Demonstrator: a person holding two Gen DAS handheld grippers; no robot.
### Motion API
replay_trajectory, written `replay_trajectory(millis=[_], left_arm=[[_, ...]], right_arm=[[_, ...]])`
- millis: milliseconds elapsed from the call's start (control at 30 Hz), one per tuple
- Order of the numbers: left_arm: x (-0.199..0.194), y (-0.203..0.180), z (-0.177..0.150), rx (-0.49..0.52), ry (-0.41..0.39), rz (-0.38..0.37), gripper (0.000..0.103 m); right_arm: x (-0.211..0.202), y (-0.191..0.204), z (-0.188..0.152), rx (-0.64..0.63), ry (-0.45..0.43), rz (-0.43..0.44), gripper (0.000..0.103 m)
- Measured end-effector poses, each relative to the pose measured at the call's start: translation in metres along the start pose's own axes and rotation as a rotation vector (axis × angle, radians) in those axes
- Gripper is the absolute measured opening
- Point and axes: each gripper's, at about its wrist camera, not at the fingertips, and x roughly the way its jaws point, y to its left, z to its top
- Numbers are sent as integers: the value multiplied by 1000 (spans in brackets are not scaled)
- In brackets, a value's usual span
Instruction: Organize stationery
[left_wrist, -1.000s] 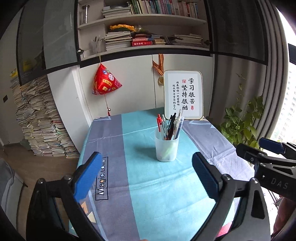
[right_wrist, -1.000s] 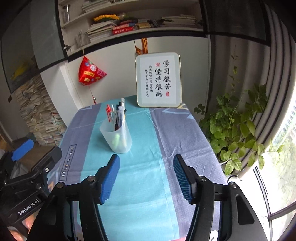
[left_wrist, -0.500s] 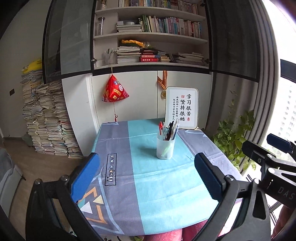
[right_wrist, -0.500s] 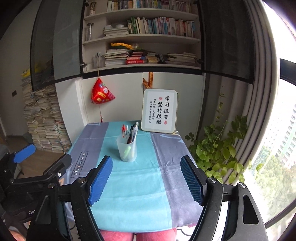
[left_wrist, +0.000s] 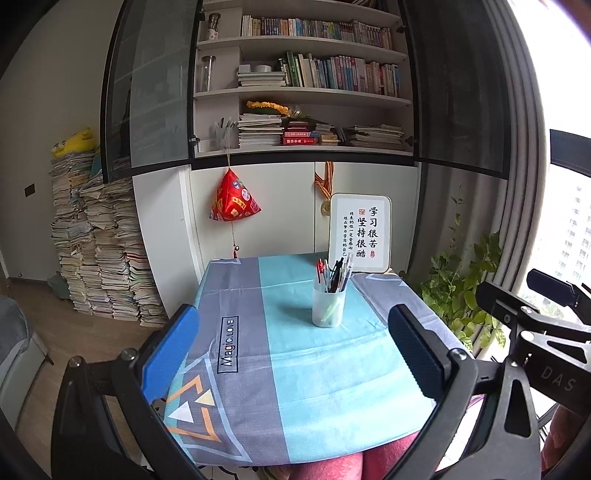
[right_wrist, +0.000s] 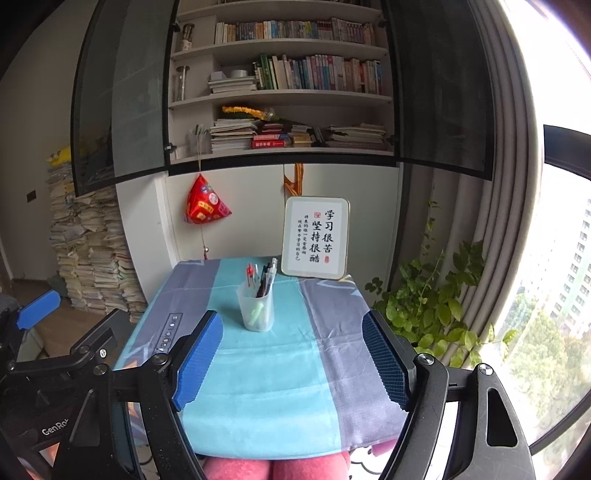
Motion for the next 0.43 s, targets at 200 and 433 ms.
replay_trajectory(millis=[200, 433], left_arm=[[-1, -3, 0, 4, -11, 0, 102], [-5, -5, 0, 11, -18, -2, 102]], right_arm=[[-2, -3, -1, 6, -1, -4, 79], [-8, -5, -2, 15, -16, -13, 79]])
